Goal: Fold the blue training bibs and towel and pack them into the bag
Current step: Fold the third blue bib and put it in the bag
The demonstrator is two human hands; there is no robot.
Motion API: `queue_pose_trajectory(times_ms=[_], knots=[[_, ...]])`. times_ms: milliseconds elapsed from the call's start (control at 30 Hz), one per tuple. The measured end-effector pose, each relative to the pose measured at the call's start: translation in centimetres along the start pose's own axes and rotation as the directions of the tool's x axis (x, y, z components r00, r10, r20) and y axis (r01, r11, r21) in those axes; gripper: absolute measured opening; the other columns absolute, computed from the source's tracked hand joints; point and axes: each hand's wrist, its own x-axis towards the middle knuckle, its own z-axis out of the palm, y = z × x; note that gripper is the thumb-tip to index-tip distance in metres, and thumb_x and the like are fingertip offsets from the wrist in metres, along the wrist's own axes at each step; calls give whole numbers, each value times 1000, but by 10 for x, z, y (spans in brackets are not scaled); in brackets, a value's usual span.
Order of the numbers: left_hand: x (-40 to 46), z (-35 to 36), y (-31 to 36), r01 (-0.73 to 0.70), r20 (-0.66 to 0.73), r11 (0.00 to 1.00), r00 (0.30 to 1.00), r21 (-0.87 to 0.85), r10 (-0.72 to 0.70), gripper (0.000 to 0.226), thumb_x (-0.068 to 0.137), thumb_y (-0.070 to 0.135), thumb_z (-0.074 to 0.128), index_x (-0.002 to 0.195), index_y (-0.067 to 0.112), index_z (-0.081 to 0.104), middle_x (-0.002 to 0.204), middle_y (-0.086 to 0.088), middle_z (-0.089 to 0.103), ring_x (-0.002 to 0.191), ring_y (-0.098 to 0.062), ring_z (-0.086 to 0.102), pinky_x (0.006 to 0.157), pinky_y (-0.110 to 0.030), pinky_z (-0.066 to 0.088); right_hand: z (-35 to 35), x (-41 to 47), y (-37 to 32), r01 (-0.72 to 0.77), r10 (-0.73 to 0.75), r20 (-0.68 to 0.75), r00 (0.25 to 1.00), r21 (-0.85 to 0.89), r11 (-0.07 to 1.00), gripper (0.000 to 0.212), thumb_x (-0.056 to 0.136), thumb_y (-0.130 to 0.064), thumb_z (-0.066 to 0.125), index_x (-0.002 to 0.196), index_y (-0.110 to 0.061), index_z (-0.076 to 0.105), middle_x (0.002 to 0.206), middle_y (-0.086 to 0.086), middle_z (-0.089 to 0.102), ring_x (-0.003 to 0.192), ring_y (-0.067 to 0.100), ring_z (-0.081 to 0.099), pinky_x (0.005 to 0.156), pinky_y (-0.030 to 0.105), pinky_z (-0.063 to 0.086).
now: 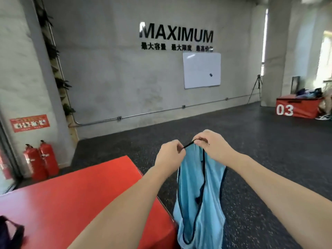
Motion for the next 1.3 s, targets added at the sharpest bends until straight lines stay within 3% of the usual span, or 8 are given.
queue_pose_trajectory(times_ms=[100, 233, 433, 667, 800, 933, 1133, 1300], knots=[[15, -50, 15, -75, -132, 996, 988, 38, 80, 6, 95, 23, 58, 95, 18, 62, 85, 1, 67, 79, -18, 63, 74, -39, 56, -34, 24, -35, 64, -67, -48, 997, -71, 995, 16, 101, -19, 58, 103, -13, 73, 93, -2, 59, 87, 12, 56, 81, 26, 39], [35, -122, 31, -171, -215, 968, 954, 184, 209, 7, 96, 18, 57, 97, 13, 61, 90, -6, 69, 85, -27, 63, 77, -40, 52, -71, 56, -83, 99, -112, -69, 991, -170, 980, 19, 101, -28, 58, 102, -15, 73, 95, 3, 65, 88, 24, 62, 84, 43, 51], [40, -234, 43, -154, -381, 939, 884, 308, 270, 6, 97, 14, 53, 97, 11, 58, 89, -7, 66, 82, -27, 61, 75, -41, 52, -101, 90, -145, 123, -148, -125, 981, -188, 974, 25, 99, -29, 61, 96, -7, 73, 85, 6, 71, 70, 19, 63, 71, 38, 52], [17, -332, 32, -88, -454, 902, 841, 422, 294, 5, 94, 16, 52, 93, 13, 54, 83, -7, 63, 76, -29, 60, 73, -45, 56, -93, 119, -204, 228, -243, -155, 958, -111, 967, 17, 98, -29, 62, 105, -19, 74, 85, -12, 68, 75, 6, 63, 75, 33, 54], [0, -366, 23, 1, -483, 874, 834, 486, 267, 3, 91, 18, 52, 93, 18, 55, 86, -4, 64, 80, -28, 60, 72, -41, 54, -81, 134, -241, 271, -303, -207, 930, -170, 948, 16, 99, -30, 60, 101, -22, 74, 87, -9, 65, 73, 10, 62, 73, 39, 58], [-17, -392, -3, 118, -503, 831, 839, 543, 209, 7, 92, 18, 51, 96, 20, 57, 89, -3, 64, 79, -29, 61, 73, -41, 55, -61, 142, -280, 274, -317, -259, 912, -189, 943, 13, 101, -31, 57, 97, -25, 69, 92, -6, 60, 76, 15, 59, 65, 32, 46], [-26, -427, -64, 187, -543, 830, 824, 525, 158, 19, 95, 16, 49, 101, 20, 67, 95, -4, 68, 81, -26, 62, 74, -39, 56, -14, 154, -323, 280, -279, -152, 948, -11, 960, 12, 104, -29, 52, 103, -26, 64, 85, -5, 69, 53, 7, 68, 60, 33, 57], [-8, -477, -79, 148, -574, 866, 799, 477, 180, 25, 92, 3, 48, 94, 14, 71, 90, -4, 68, 72, -23, 67, 71, -41, 60, 9, 180, -360, 306, -283, -145, 948, 179, 935, 13, 104, -24, 51, 106, -20, 63, 88, -1, 69, 55, 9, 71, 65, 39, 63]])
